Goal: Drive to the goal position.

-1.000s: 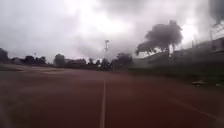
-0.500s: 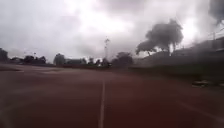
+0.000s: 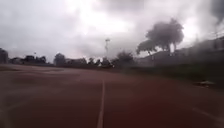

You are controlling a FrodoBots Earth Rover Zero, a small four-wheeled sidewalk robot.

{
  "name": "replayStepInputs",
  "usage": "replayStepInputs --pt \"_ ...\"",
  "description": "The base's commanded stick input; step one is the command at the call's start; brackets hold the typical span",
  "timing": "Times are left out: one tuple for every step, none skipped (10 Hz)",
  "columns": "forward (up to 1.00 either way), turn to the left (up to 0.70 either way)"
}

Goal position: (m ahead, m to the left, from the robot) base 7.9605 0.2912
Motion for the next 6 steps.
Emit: replayStepInputs --pt "0.5 0.0" --pt "0.5 0.0" --pt "0.5 0.0" --pt "0.5 0.0" --pt "0.5 0.0" --pt "0.5 0.0"
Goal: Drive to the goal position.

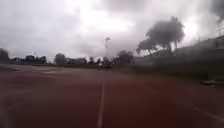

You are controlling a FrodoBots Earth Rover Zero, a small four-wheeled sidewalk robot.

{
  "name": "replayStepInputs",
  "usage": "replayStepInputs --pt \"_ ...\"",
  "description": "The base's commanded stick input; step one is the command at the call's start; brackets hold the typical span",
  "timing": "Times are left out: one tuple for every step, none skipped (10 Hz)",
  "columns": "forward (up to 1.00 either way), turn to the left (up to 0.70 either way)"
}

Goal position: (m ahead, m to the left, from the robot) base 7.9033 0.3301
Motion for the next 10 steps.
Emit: replayStepInputs --pt "0.5 0.0" --pt "0.5 0.0" --pt "0.5 0.0" --pt "0.5 0.0" --pt "0.5 0.0" --pt "0.5 0.0" --pt "0.5 0.0" --pt "0.5 0.0" --pt "0.5 0.0" --pt "0.5 0.0"
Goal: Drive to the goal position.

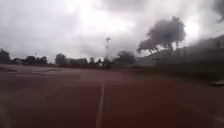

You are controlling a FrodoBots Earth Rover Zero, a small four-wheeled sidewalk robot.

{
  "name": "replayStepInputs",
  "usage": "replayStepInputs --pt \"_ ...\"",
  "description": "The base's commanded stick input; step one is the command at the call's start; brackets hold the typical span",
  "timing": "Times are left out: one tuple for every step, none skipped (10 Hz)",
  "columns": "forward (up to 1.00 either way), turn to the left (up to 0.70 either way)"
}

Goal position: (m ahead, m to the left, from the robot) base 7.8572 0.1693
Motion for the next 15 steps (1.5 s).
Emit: replayStepInputs --pt "0.5 0.0" --pt "0.5 -0.09" --pt "0.5 -0.38" --pt "0.5 -0.5" --pt "0.5 -0.5" --pt "0.5 0.0" --pt "0.5 0.0" --pt "0.5 0.0" --pt "0.5 0.0" --pt "0.5 0.0" --pt "0.5 0.0" --pt "0.5 0.0" --pt "0.5 0.0" --pt "0.5 0.0" --pt "0.5 0.0"
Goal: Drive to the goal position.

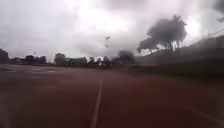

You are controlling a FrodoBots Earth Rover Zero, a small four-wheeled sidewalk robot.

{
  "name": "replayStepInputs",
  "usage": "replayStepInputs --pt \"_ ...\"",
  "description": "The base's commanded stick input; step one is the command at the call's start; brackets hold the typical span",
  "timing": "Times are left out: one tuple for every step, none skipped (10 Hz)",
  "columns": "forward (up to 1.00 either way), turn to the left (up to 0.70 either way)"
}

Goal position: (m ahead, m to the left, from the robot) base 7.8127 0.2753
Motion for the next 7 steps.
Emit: replayStepInputs --pt "0.5 0.0" --pt "0.5 0.0" --pt "0.5 0.0" --pt "0.5 0.0" --pt "0.5 0.0" --pt "0.5 0.0" --pt "0.5 0.0"
